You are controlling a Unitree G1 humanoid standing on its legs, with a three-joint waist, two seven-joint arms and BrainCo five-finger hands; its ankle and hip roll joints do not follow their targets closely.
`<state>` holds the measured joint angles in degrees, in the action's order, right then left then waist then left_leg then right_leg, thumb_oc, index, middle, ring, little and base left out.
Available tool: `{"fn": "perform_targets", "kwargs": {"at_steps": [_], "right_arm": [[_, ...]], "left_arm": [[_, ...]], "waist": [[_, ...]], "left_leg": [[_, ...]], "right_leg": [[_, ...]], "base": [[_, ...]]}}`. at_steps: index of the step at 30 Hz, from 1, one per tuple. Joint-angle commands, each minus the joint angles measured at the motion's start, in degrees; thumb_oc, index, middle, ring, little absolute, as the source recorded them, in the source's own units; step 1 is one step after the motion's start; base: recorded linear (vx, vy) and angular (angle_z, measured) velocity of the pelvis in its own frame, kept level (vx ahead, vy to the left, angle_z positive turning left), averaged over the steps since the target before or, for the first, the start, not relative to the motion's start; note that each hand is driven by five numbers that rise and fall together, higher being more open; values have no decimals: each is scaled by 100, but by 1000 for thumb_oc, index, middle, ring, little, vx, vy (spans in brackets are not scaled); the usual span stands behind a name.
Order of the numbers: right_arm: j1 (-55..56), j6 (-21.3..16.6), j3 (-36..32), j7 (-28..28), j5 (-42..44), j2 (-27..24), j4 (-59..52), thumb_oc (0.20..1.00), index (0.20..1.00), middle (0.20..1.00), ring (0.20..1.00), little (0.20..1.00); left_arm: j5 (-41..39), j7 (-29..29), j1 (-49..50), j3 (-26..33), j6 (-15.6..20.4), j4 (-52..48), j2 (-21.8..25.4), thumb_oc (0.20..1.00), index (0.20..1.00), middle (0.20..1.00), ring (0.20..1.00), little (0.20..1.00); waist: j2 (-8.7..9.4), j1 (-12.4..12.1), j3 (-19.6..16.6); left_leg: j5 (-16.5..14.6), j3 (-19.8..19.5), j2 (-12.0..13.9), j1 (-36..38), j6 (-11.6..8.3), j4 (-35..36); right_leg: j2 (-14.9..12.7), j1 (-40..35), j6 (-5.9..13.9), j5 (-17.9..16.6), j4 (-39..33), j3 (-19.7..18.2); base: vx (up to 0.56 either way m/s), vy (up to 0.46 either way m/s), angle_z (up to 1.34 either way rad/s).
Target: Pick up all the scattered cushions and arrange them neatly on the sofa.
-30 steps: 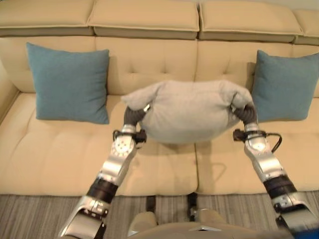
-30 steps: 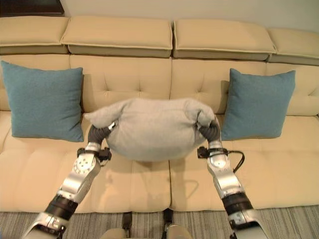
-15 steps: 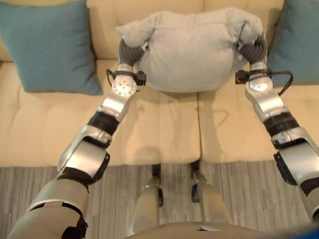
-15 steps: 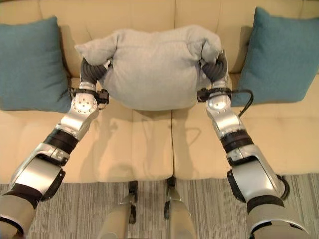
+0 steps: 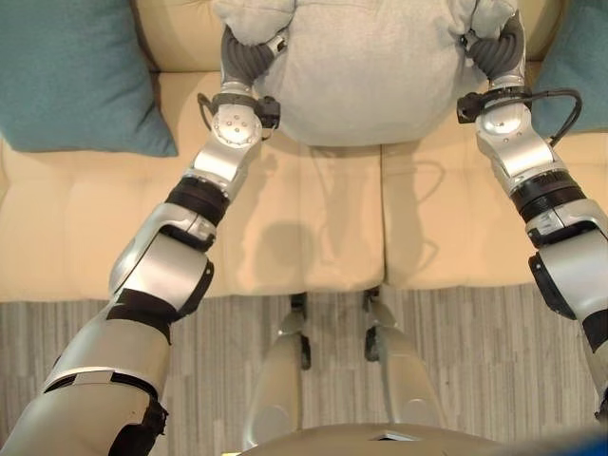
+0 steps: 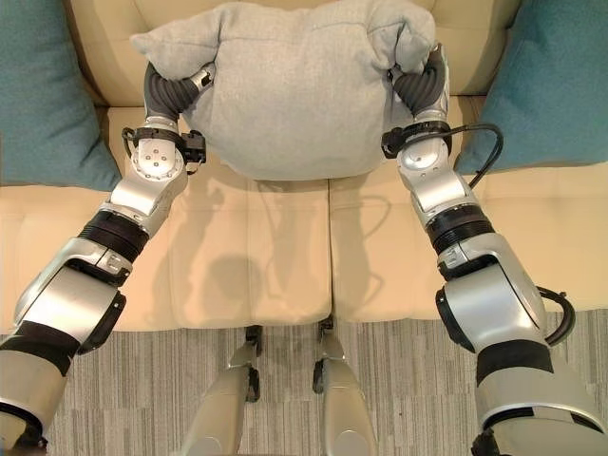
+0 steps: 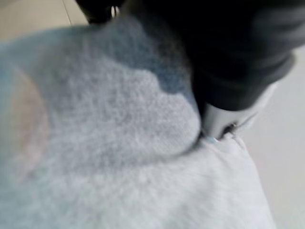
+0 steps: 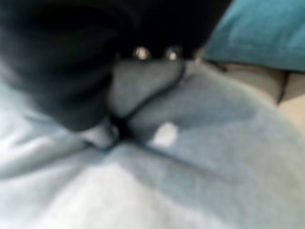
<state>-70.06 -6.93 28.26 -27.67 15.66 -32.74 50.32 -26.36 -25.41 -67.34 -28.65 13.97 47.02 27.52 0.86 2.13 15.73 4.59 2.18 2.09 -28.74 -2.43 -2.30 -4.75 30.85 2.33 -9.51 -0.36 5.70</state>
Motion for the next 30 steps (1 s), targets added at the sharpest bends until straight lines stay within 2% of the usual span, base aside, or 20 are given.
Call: {"fn": "perform_targets", "kwargs": {"at_steps": [1, 4, 5, 9, 10, 11, 12, 13, 14, 15, 16, 26, 30], "right_arm": [[-1086, 8, 595, 46, -248, -154, 512, 1000, 1000, 1000, 1000, 1000], [-1174, 87, 701, 42, -335, -170, 687, 1000, 1000, 1000, 1000, 1000], [-1527, 394, 1056, 13, -635, -159, 1334, 1000, 1000, 1000, 1000, 1000], [-1788, 651, 1214, -247, -953, -64, 1822, 1000, 1000, 1000, 1000, 1000], [-1787, 652, 1215, -246, -953, -59, 1825, 1000, 1000, 1000, 1000, 1000], [-1879, 784, 1250, -387, -1164, -60, 1936, 1000, 1000, 1000, 1000, 1000], [-1878, 785, 1252, -385, -1165, -54, 1939, 1000, 1000, 1000, 1000, 1000], [-1965, 918, 1315, -517, -1409, -74, 2062, 1000, 1000, 1000, 1000, 1000], [-1967, 918, 1315, -517, -1409, -73, 2063, 1000, 1000, 1000, 1000, 1000], [-2015, 1003, 1361, -598, -1538, -86, 2157, 1000, 1000, 1000, 1000, 1000], [-2087, 1068, 1400, -737, -1654, -113, 2236, 1000, 1000, 1000, 1000, 1000], [-2348, 1511, 1596, -1490, -2279, -479, 2507, 1000, 1000, 1000, 1000, 1000], [-2484, 1540, 1668, -1596, -2212, -736, 2599, 1000, 1000, 1000, 1000, 1000]], "left_arm": [[153, -15, -1073, -165, 189, 451, 51, 1000, 1000, 1000, 1000, 1000], [240, -27, -1169, -205, 125, 586, 101, 1000, 1000, 1000, 1000, 1000], [498, -112, -1597, -369, -156, 1329, 126, 1000, 1000, 1000, 1000, 1000], [923, -278, -1995, -575, -415, 1800, 162, 1000, 1000, 1000, 1000, 1000], [921, -276, -1995, -577, -416, 1806, 163, 1000, 1000, 1000, 1000, 1000], [1091, -363, -2128, -616, -498, 1871, 193, 1000, 1000, 1000, 1000, 1000], [1090, -362, -2124, -616, -500, 1874, 195, 1000, 1000, 1000, 1000, 1000], [1214, -452, -2229, -623, -557, 1903, 225, 1000, 1000, 1000, 1000, 1000], [1214, -452, -2229, -623, -557, 1903, 225, 1000, 1000, 1000, 1000, 1000], [1253, -497, -2294, -632, -598, 1940, 224, 1000, 1000, 1000, 1000, 1000], [1315, -591, -2373, -636, -622, 1976, 213, 1000, 1000, 1000, 1000, 1000], [1953, -1160, -2661, -700, -920, 2077, 413, 1000, 1000, 1000, 1000, 1000], [2068, -1296, -2770, -747, -969, 2108, 632, 1000, 1000, 1000, 1000, 1000]], "waist": [[147, -136, 88], [133, -149, 115], [117, -180, 180], [108, -205, 173], [84, -224, 135], [112, -218, 156], [87, -238, 120], [124, -230, 145], [124, -229, 143], [106, -259, 96], [135, -257, 123], [169, -326, -24], [194, -321, -103]], "left_leg": [[-747, -19, -140, -476, -119, -1045], [-745, -30, -141, -534, -115, -1074], [-711, -86, -160, -738, -119, -1149], [-686, -132, -184, -831, -122, -1117], [-855, -171, -148, -757, -145, -1109], [-677, -151, -208, -868, -116, -1098], [-852, -189, -169, -791, -139, -1095], [-685, -168, -231, -908, -110, -1105], [-684, -169, -232, -910, -110, -1106], [-862, -218, -203, -845, -132, -1100], [-683, -195, -260, -962, -104, -1117], [-693, -249, -305, -937, -77, -1045], [-704, -255, -305, -921, -72, -1012]], "right_leg": [[-296, 291, 498, 595, 906, -52], [-296, 328, 494, 602, 924, -37], [-307, 513, 484, 594, 990, -3], [-315, 599, 494, 549, 965, 6], [-271, 542, 528, 692, 982, -22], [-316, 617, 505, 526, 930, -10], [-269, 556, 537, 673, 947, -38], [-318, 635, 511, 521, 903, -18], [-318, 637, 511, 520, 903, -17], [-271, 577, 549, 660, 902, -43], [-329, 647, 529, 490, 862, -9], [-359, 604, 564, 434, 743, 4], [-372, 576, 572, 427, 696, 8]], "base": [[-56, -15, 4], [-30, -10, 8], [-40, -15, 7], [10, -5, 7], [8, 19, 9], [98, 8, 12], [-78, 27, 8], [6, 8, 8], [11, 11, 8], [18, 13, 8], [25, 14, 5], [9, 5, 1], [8, 1, 0]]}}
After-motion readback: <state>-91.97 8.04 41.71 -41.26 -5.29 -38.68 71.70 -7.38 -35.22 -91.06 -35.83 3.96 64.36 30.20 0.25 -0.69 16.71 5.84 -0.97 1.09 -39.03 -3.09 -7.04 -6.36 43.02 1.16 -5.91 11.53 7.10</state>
